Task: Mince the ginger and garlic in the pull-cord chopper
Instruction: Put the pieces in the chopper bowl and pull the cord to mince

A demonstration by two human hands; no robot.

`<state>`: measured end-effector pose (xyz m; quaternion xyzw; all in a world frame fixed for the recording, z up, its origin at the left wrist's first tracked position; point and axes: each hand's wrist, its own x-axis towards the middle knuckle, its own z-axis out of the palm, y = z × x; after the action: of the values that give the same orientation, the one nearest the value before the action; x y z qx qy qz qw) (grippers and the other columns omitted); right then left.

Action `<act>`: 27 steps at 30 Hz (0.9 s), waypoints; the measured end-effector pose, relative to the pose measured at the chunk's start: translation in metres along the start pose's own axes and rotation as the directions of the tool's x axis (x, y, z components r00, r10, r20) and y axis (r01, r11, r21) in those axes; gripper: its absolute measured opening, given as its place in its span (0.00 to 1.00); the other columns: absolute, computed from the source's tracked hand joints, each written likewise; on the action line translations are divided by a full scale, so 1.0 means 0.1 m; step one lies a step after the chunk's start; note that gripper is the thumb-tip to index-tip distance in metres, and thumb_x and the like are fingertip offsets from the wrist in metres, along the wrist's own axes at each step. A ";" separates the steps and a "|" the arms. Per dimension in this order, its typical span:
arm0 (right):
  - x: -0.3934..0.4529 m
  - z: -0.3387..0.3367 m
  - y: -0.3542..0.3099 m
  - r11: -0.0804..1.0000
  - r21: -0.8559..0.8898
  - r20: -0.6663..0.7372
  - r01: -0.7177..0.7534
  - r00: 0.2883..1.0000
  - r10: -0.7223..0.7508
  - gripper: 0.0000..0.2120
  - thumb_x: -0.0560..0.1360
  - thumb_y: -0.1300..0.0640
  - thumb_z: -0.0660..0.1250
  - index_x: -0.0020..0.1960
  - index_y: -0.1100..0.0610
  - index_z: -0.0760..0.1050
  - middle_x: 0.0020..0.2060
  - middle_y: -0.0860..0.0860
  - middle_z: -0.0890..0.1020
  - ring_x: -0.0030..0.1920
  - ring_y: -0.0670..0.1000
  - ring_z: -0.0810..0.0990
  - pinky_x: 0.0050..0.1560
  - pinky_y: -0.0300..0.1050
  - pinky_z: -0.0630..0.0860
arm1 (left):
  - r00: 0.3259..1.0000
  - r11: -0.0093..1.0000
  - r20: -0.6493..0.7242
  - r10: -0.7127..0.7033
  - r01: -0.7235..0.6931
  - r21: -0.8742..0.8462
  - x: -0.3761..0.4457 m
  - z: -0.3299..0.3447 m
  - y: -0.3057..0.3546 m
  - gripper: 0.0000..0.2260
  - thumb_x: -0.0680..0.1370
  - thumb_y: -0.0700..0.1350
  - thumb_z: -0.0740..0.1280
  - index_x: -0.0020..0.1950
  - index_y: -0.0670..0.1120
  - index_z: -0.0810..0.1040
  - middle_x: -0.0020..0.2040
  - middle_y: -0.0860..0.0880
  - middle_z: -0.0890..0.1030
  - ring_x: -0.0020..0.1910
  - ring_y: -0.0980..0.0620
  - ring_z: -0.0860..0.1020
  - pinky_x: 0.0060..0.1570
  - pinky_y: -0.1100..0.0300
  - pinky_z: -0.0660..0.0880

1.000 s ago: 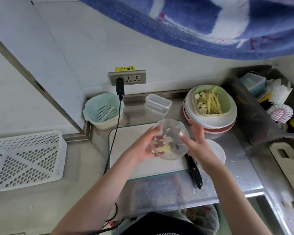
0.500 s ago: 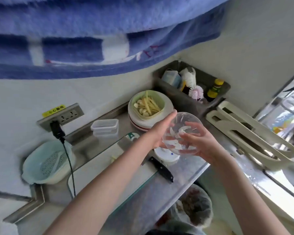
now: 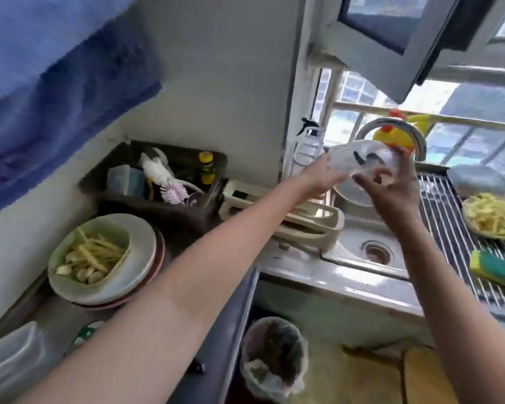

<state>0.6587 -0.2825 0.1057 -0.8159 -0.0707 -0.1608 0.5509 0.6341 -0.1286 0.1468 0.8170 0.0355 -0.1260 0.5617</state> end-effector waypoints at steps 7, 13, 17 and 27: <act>0.42 -0.02 0.64 0.783 -0.467 0.164 0.411 0.910 -0.380 0.32 0.66 0.70 0.72 0.64 0.53 0.65 0.59 0.62 0.76 0.60 0.63 0.74 0.60 0.54 0.71 | 0.993 0.917 0.086 0.085 -0.112 0.383 0.66 0.12 0.03 0.24 0.79 0.41 0.63 0.74 0.44 0.61 0.64 0.42 0.74 0.59 0.45 0.74 0.53 0.57 0.71; 0.43 0.06 0.86 0.768 -0.508 0.180 0.389 0.921 -0.347 0.32 0.67 0.66 0.73 0.65 0.51 0.63 0.61 0.59 0.75 0.61 0.62 0.72 0.59 0.54 0.72 | 0.983 0.911 0.136 0.121 -0.164 0.379 0.75 0.18 -0.10 0.23 0.80 0.46 0.63 0.73 0.44 0.63 0.67 0.44 0.73 0.63 0.46 0.72 0.51 0.62 0.65; 0.30 0.19 0.55 0.994 0.013 0.048 -0.111 0.993 0.110 0.29 0.67 0.62 0.76 0.64 0.55 0.66 0.56 0.51 0.77 0.53 0.51 0.78 0.51 0.42 0.76 | 0.998 0.971 0.046 0.042 -0.052 0.232 0.68 -0.06 -0.21 0.25 0.78 0.46 0.67 0.73 0.45 0.64 0.70 0.45 0.70 0.66 0.47 0.71 0.58 0.58 0.69; -1.13 1.28 -0.18 0.685 0.016 0.944 -0.728 0.237 0.231 0.18 0.66 0.61 0.76 0.53 0.54 0.76 0.45 0.55 0.83 0.39 0.52 0.83 0.35 0.50 0.79 | 0.888 0.878 -0.007 -0.459 0.453 -0.155 -1.55 -1.11 -1.43 0.17 0.78 0.47 0.66 0.67 0.50 0.70 0.62 0.49 0.75 0.51 0.44 0.82 0.44 0.52 0.82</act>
<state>0.5710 -0.1502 0.0392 -0.5901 -0.1214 0.5033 0.6194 0.4739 0.0398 0.0923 0.7439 0.2482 -0.2340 0.5748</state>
